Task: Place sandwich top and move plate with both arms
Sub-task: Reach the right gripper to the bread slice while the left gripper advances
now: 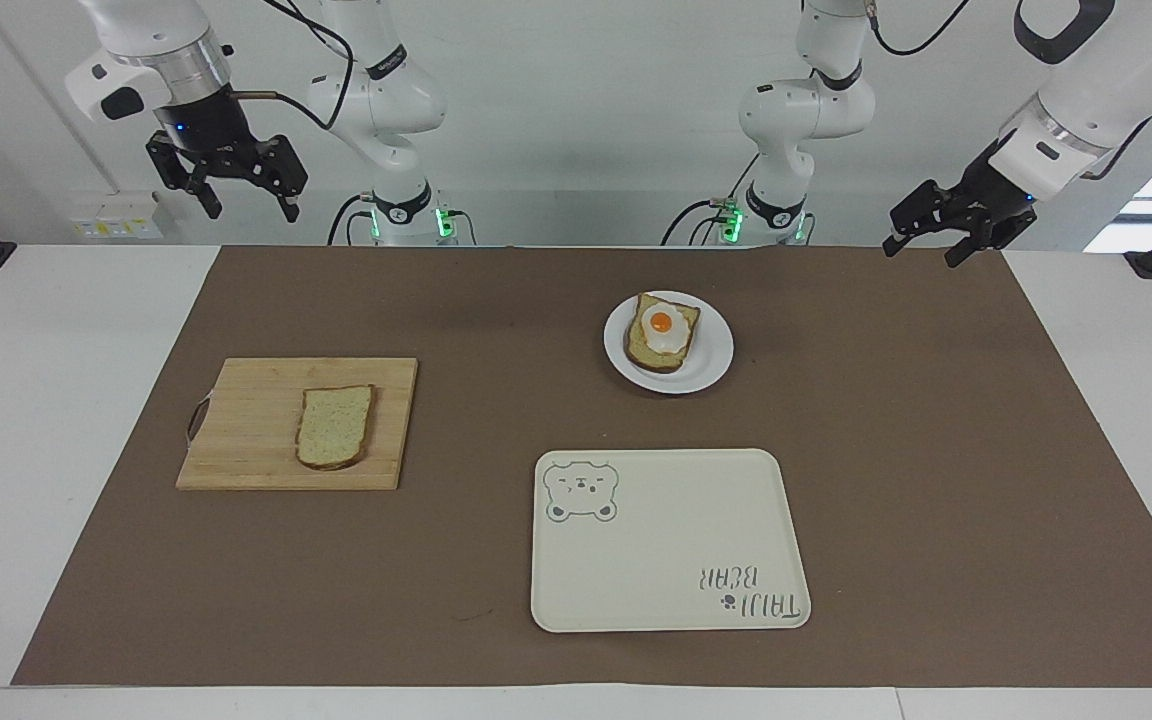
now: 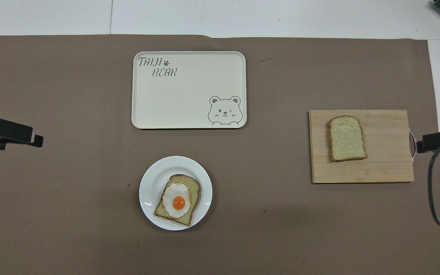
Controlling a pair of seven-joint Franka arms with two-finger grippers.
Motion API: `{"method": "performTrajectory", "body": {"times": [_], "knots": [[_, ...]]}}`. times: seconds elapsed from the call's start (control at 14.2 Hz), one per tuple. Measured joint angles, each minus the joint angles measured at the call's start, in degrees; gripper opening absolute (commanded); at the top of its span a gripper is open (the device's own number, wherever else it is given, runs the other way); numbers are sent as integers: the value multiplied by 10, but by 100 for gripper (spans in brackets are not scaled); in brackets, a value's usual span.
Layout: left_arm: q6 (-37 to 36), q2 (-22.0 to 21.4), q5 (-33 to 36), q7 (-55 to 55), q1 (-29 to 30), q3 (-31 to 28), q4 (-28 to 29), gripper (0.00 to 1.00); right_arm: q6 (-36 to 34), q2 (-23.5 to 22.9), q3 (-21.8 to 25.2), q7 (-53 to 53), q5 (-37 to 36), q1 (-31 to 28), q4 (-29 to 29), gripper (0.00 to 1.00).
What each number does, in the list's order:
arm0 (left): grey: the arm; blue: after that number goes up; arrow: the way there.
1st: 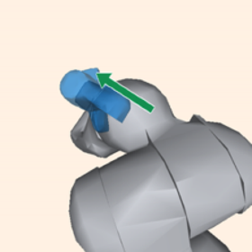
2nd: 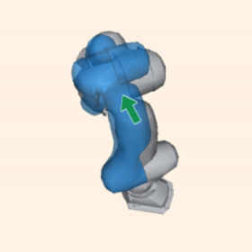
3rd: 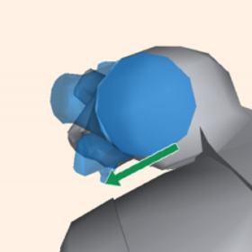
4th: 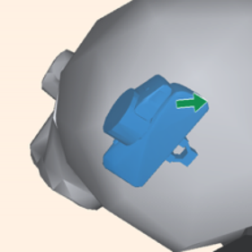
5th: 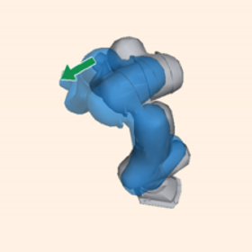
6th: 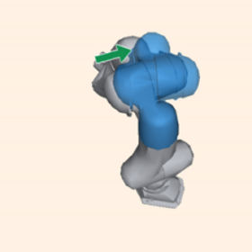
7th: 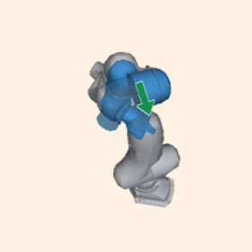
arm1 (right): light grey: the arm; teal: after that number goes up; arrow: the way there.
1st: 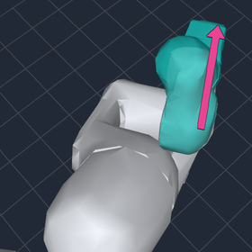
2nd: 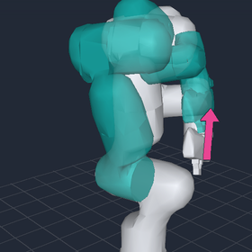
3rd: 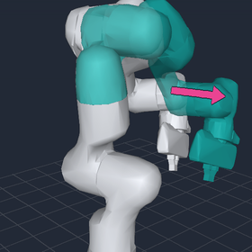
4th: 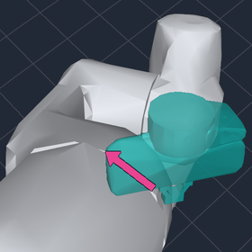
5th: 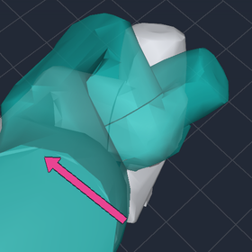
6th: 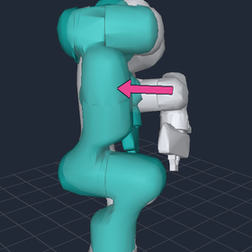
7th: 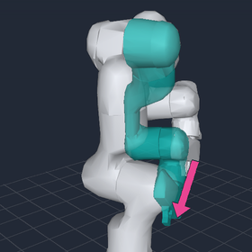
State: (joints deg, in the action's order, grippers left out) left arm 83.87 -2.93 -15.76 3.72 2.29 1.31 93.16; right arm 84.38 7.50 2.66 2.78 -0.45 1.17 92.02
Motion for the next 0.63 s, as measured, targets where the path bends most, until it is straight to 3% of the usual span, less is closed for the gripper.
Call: {"method": "performTrajectory", "body": {"times": [0.63], "knots": [[-3,-20,-127,161,35,-1,93,100,0,1,0,0,0,0,18,100]]}}
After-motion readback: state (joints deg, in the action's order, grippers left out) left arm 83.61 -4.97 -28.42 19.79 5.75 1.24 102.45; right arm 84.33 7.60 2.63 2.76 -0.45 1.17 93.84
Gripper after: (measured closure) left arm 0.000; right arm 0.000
